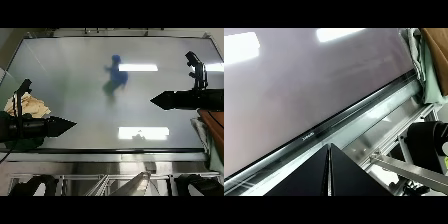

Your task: Fold the shirts.

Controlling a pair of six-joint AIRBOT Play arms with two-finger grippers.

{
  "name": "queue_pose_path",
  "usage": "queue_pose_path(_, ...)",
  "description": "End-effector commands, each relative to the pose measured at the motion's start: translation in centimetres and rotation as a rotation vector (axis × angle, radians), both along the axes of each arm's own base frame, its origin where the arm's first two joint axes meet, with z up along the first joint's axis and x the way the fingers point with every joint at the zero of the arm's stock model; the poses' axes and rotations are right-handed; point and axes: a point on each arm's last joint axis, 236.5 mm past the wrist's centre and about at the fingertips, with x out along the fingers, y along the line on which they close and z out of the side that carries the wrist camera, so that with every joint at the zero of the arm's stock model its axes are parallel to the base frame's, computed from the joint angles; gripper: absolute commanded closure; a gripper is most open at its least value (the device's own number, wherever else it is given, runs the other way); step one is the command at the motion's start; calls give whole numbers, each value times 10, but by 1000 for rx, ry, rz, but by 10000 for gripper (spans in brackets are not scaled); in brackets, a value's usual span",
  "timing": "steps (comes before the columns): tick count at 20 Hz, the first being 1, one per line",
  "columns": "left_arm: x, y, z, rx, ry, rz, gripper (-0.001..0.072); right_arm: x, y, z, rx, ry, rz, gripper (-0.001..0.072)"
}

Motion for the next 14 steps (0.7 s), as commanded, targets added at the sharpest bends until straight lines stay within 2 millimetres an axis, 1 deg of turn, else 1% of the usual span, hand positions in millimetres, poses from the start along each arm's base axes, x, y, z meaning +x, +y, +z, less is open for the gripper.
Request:
queue_pose_path(1,0,0,0,0,-1,0,695,0,0,0,1,0,1,693)
queue_pose_path(6,0,0,0,0,-1,0,697,0,0,0,1,0,1,693)
queue_pose_path(9,10,5,-2,-1,7,34,696,0,0,0,1,0,1,693)
queue_pose_path(11,28,16,-3,-8,46,87,697,0,0,0,1,0,1,693)
queue_pose_path(14,74,45,6,-10,57,181,697,0,0,0,1,0,1,693)
